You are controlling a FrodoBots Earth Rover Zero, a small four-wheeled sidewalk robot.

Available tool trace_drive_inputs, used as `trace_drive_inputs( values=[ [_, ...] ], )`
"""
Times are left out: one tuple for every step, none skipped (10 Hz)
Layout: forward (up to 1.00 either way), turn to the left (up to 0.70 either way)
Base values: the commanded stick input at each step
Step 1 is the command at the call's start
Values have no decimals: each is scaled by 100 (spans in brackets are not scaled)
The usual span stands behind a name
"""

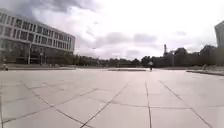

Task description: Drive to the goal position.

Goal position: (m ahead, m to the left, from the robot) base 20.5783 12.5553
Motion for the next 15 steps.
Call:
trace_drive_inputs(
  values=[
    [70, 0],
    [70, 0],
    [70, 0],
    [70, 0],
    [70, 0],
    [70, 0],
    [70, 0],
    [70, 0],
    [70, 0],
    [70, 0],
    [70, 0],
    [70, 0],
    [70, 0],
    [70, 0],
    [70, 0]
  ],
)
